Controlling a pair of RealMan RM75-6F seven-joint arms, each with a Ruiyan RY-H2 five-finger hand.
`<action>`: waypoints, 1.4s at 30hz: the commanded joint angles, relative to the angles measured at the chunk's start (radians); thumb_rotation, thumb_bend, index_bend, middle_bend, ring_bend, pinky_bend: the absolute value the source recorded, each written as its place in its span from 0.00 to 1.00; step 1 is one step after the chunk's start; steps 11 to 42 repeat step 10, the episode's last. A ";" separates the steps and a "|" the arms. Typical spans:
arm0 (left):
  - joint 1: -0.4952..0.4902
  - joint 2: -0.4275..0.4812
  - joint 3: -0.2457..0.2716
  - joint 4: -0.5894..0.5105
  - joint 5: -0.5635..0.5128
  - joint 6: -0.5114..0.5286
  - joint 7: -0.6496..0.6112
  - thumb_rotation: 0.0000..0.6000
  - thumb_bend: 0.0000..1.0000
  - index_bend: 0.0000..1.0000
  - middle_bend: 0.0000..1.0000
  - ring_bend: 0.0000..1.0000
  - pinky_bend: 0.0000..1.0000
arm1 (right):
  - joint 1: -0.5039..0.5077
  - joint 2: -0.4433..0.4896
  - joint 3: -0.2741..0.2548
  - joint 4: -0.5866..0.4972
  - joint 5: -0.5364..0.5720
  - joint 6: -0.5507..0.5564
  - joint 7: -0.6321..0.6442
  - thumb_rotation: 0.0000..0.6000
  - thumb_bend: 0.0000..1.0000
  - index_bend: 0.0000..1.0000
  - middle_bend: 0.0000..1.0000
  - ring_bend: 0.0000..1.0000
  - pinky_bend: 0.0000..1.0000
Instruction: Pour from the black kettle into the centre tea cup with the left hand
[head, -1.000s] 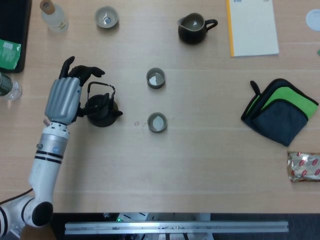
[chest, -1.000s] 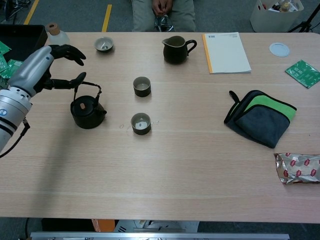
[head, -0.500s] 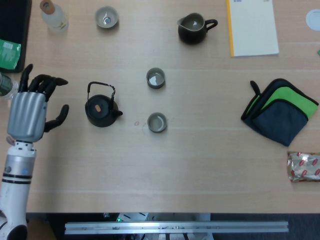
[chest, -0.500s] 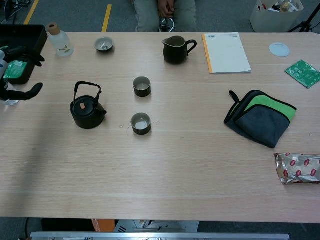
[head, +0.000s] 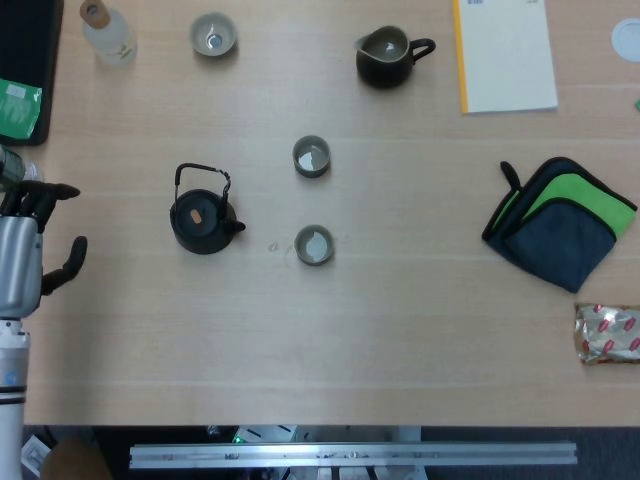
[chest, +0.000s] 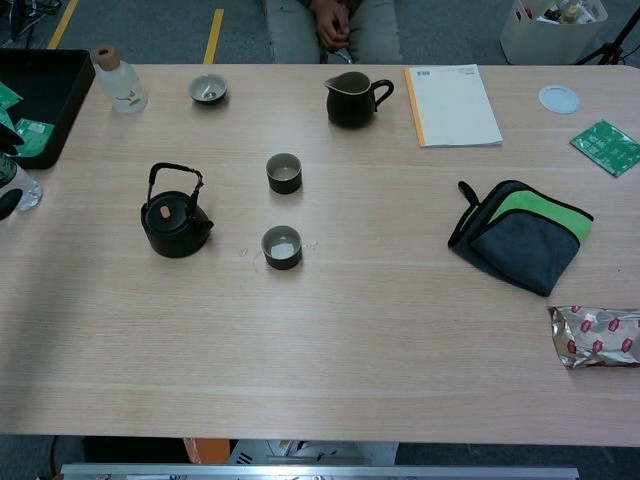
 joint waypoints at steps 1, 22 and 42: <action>0.005 0.006 -0.003 -0.009 0.003 0.004 0.004 1.00 0.32 0.32 0.35 0.24 0.00 | -0.001 0.000 0.000 -0.002 -0.003 0.003 0.002 1.00 0.06 0.09 0.22 0.11 0.20; 0.013 0.018 -0.010 -0.025 0.008 0.001 0.016 1.00 0.32 0.32 0.35 0.24 0.00 | -0.005 -0.005 -0.001 0.004 -0.006 0.007 0.010 1.00 0.06 0.09 0.22 0.11 0.20; 0.013 0.018 -0.010 -0.025 0.008 0.001 0.016 1.00 0.32 0.32 0.35 0.24 0.00 | -0.005 -0.005 -0.001 0.004 -0.006 0.007 0.010 1.00 0.06 0.09 0.22 0.11 0.20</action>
